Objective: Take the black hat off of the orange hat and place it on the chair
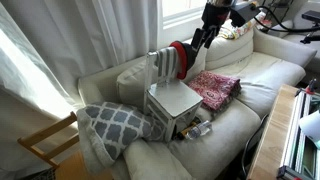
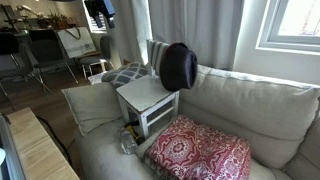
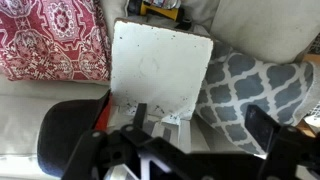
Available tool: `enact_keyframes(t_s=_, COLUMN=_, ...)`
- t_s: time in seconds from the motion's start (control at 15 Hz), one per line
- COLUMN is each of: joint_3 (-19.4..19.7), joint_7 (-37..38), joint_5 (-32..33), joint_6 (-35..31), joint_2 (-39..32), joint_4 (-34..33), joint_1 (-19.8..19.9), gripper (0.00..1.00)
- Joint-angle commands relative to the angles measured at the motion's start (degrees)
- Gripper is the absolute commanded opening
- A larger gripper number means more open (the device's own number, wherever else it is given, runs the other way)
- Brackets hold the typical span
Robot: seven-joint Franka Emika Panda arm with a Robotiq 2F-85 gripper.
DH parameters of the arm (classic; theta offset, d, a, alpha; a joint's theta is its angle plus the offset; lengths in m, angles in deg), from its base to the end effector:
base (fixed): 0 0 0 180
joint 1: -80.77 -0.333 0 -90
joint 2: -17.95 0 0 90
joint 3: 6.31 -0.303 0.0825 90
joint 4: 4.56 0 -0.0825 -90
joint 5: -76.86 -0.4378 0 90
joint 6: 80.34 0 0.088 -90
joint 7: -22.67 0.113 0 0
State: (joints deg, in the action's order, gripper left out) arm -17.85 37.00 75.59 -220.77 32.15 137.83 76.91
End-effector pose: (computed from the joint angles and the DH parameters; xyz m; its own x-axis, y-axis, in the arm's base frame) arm 0.4930 0.1334 0.3469 0.9779 0.0000 0.2091 0.0044 -0.9998 -0.0207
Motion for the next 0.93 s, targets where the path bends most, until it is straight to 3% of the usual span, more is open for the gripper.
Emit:
enact_keyframes(t_s=0.0, joint_3=0.79, joint_7=0.14, joint_5=0.27, joint_6=0.13, joint_2=-0.01, joint_4=-0.06, joint_1=-0.76, gripper=1.0)
enact_keyframes(t_s=0.47, joint_3=1.12, joint_7=1.13, joint_5=1.17, joint_6=0.89, joint_2=-1.54, joint_4=-1.05, joint_1=0.25, gripper=1.0)
enact_keyframes(t_s=0.6, joint_3=3.2, joint_7=1.42, joint_5=1.97, joint_6=0.84, joint_2=-4.87, joint_4=-2.91, joint_1=2.5, gripper=1.0)
enact_keyframes(t_s=0.87, joint_3=9.45, joint_7=-5.8, joint_5=0.04, joint_6=-1.7, joint_2=-14.36, joint_4=-9.96, joint_1=4.87, gripper=1.0)
